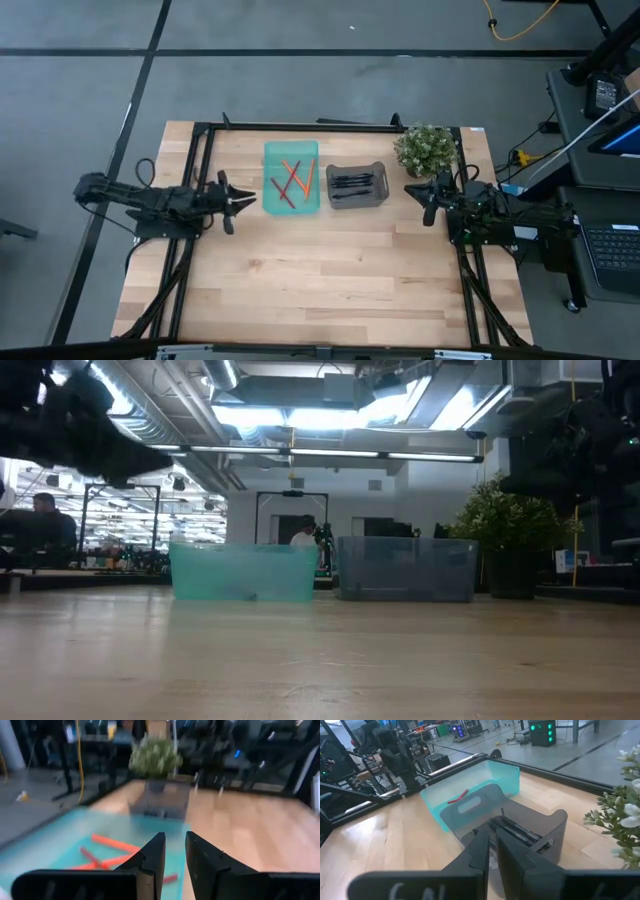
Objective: Sort pens & pencils
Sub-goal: Return to Home Position
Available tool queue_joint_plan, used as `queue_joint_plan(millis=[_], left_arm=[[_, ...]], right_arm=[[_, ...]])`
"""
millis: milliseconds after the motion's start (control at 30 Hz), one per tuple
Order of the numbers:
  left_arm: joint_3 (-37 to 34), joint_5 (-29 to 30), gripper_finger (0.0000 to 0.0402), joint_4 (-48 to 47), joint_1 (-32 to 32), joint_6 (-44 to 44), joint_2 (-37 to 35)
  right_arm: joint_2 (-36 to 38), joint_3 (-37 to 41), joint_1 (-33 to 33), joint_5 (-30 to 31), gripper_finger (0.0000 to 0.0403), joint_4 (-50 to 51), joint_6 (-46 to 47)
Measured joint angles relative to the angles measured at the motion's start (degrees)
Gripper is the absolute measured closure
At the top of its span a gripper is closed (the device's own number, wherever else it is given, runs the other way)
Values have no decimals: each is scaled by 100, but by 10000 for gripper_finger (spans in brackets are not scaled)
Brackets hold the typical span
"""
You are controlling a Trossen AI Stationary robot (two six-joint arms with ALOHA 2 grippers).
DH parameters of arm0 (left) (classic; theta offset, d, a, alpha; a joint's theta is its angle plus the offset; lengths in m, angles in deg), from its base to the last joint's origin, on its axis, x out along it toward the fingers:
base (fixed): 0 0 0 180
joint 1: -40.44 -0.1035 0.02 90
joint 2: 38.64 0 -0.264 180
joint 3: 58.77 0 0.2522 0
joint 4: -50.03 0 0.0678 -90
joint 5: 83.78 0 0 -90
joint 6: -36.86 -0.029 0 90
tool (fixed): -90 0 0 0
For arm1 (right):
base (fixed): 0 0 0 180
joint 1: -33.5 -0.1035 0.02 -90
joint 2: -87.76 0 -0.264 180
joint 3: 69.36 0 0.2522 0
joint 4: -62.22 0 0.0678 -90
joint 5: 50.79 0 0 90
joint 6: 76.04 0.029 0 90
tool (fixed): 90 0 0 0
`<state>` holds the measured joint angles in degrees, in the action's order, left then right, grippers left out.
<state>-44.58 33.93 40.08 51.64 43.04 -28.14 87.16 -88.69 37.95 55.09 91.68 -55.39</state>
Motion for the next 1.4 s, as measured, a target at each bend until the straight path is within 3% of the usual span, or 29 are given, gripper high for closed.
queue_joint_plan(millis=[167,300,500,1400], left_arm=[[0,-768,332,-48,-463,-576,-895],[0,-1267,332,-104,-886,-761,-998],[0,-1228,332,-98,-987,-485,-716],[0,-1044,332,-67,-975,-523,-715]], right_arm=[[0,0,0,-2,367,0,-2],[0,0,0,-2,367,0,2],[0,0,0,-2,367,0,-5],[0,0,0,-2,367,0,2]])
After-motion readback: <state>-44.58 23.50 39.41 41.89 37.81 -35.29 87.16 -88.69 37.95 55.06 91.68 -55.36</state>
